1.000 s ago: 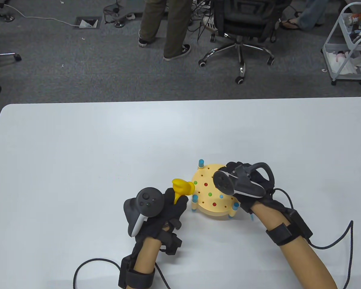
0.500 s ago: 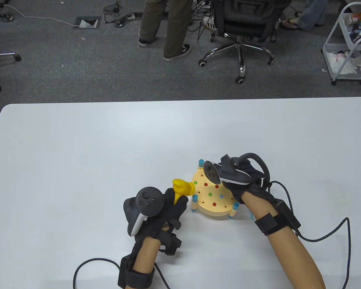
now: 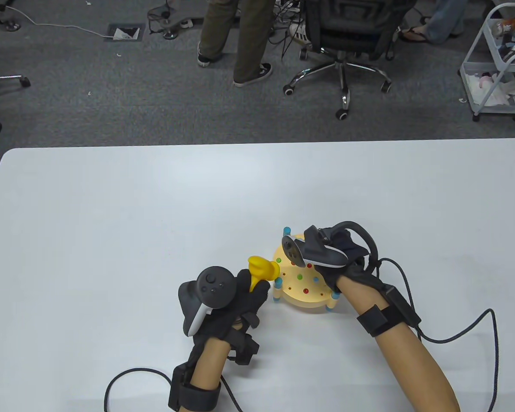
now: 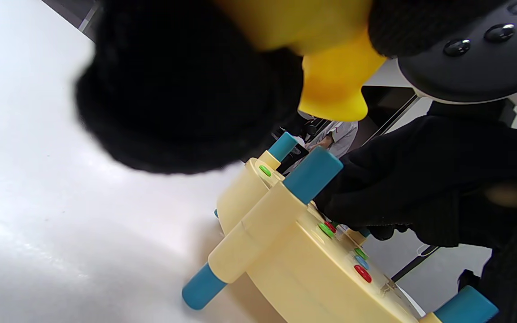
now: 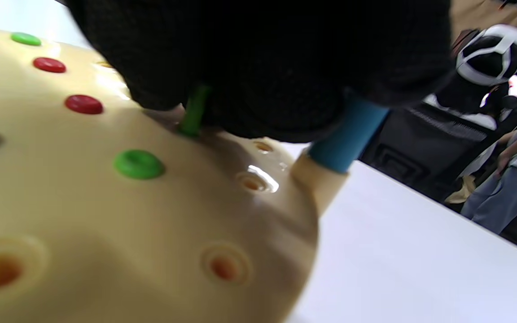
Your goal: Hammer toy nails into tap bench
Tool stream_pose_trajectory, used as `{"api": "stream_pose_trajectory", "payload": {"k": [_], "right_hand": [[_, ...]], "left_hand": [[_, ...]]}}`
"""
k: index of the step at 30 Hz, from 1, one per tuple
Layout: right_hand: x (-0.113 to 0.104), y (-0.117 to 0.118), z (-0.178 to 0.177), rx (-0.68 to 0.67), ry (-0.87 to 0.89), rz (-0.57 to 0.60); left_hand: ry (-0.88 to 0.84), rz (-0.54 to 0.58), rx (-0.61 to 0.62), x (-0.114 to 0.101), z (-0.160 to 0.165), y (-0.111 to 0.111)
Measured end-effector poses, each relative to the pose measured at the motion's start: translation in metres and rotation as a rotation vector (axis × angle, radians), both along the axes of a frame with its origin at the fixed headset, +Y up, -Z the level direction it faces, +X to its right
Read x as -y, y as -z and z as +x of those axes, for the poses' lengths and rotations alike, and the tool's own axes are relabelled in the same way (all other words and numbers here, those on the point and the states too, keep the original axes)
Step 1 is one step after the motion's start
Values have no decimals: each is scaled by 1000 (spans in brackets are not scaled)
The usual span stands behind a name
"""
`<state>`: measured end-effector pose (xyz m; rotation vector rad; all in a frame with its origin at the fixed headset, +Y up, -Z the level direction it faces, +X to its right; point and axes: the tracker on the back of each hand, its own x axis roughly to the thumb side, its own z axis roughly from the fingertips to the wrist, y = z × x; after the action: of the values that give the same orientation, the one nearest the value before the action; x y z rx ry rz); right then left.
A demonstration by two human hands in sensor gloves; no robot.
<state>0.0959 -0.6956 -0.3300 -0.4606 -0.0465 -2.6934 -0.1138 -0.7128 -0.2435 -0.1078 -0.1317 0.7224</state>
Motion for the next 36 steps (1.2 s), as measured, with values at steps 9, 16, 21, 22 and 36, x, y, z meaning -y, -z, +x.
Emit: {"api": "stream_pose_trajectory", "payload": {"k": [9, 16, 21, 22, 36], "right_hand": [[-15, -10, 78, 152, 581, 244], [37, -7, 117, 220, 785, 107], [64, -4, 123, 211, 924, 65], [67, -3, 124, 220, 956, 42], [74, -1, 127, 248, 1047, -23]], "left_hand": [[14, -5, 2, 3, 2, 0], [37, -18, 4, 7, 5, 2], [36, -16, 15, 5, 7, 1], [33, -17, 24, 4, 8, 0], [261, -25, 44, -47, 102, 34]]}}
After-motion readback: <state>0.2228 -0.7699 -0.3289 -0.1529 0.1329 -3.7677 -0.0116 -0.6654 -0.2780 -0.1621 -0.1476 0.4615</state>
